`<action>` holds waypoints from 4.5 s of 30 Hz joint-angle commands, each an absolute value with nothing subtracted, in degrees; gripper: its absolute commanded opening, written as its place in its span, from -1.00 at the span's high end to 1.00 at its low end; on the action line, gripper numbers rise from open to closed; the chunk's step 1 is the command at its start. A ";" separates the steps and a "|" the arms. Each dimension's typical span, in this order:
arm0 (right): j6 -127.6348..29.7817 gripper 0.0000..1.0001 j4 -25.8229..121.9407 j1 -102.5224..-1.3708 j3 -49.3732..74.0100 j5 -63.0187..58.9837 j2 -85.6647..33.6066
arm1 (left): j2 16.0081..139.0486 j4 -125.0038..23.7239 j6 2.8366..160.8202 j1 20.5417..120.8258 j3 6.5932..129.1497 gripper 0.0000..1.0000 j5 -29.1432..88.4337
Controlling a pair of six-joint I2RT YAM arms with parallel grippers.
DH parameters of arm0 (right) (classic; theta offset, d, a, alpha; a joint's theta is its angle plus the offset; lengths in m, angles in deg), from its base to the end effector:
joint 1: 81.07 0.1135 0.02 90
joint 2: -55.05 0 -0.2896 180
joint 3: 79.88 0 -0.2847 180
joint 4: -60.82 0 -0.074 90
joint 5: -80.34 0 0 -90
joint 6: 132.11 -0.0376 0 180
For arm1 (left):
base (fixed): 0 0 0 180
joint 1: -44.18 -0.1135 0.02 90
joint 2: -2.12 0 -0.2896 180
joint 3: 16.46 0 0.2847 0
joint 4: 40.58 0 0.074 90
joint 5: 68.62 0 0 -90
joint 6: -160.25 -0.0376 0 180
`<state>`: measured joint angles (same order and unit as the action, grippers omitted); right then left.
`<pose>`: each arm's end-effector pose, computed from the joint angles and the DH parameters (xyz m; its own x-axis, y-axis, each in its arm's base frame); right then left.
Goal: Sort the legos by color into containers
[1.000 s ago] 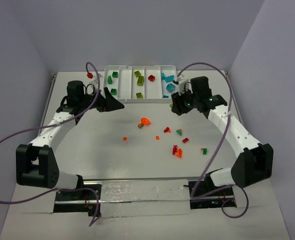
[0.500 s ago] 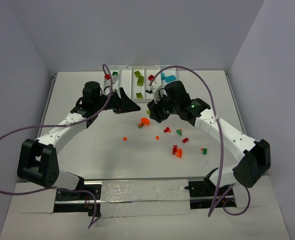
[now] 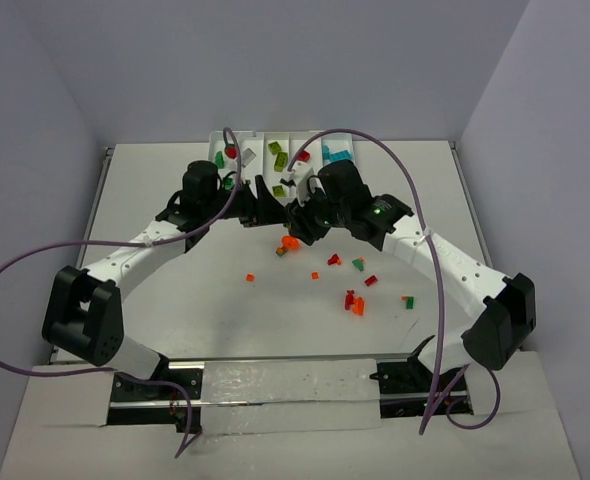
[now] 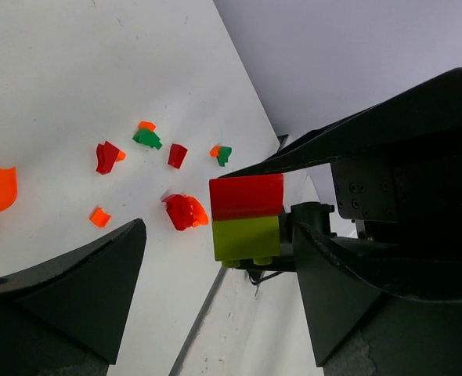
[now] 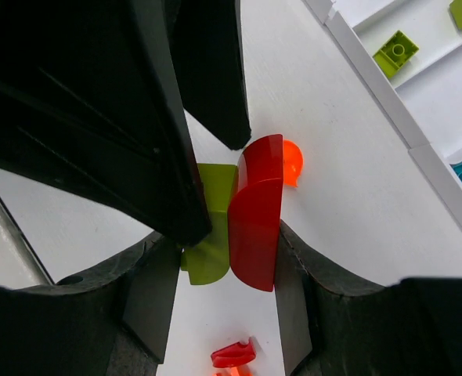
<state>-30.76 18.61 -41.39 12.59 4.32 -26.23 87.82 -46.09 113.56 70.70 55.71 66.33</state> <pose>0.2624 0.2295 0.3659 -0.2915 -0.4900 -0.8215 -0.8440 0.5360 -0.0202 0.3194 -0.1891 0.3029 -0.8391 -0.1238 -0.5297 0.4645 0.3437 -0.8161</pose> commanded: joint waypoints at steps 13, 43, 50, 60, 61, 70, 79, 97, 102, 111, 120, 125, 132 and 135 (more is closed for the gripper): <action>-31.74 -0.02 20.96 -40.99 8.32 1.16 -27.22 | 89.31 -43.53 115.59 73.10 56.70 -0.02 68.40; -30.60 -0.97 8.49 -54.24 3.54 50.37 -30.68 | 82.46 -57.51 87.37 65.71 58.93 1.00 86.41; -33.76 -0.75 12.96 -53.21 5.07 50.46 -31.48 | 81.49 -63.99 80.84 70.72 60.56 1.00 86.25; -33.20 -0.26 12.13 -53.05 4.12 52.46 -32.98 | 81.49 -62.52 81.92 72.13 60.53 1.00 88.69; -32.94 -0.24 11.73 -53.04 4.11 52.62 -33.01 | 81.49 -62.50 81.94 72.13 60.57 1.00 88.71; -30.60 0.19 8.41 -52.33 3.10 54.88 -34.28 | 81.70 -61.08 82.92 72.27 60.48 1.00 88.63; -29.90 1.00 5.32 -56.00 -2.20 53.53 -37.05 | 81.21 -67.66 76.25 72.05 59.04 1.00 84.65; -36.75 1.00 22.96 -64.15 -19.42 17.31 -54.51 | 79.96 -68.14 76.26 66.66 58.38 1.00 69.39; -36.09 1.00 28.09 -61.84 -22.68 5.01 -62.68 | 85.15 -62.50 83.71 66.53 66.34 1.00 52.49; -37.01 0.97 29.59 -60.99 -31.84 0.15 -75.11 | 96.86 -57.47 87.57 66.64 79.90 1.00 33.57; -37.79 -0.04 29.57 -60.91 -34.20 -1.08 -79.69 | 108.90 -51.26 86.51 67.30 87.32 1.00 26.45; -38.72 -0.47 29.44 -60.87 -32.94 -0.65 -78.36 | 115.97 -46.91 85.91 67.55 90.52 1.00 25.81; -41.57 -0.63 29.63 -61.03 -26.51 3.45 -67.57 | 124.79 -45.73 84.77 68.25 96.95 1.00 25.06; -41.84 -0.78 29.16 -61.45 -22.49 4.28 -60.91 | 128.40 -45.20 83.90 68.69 99.24 1.00 23.63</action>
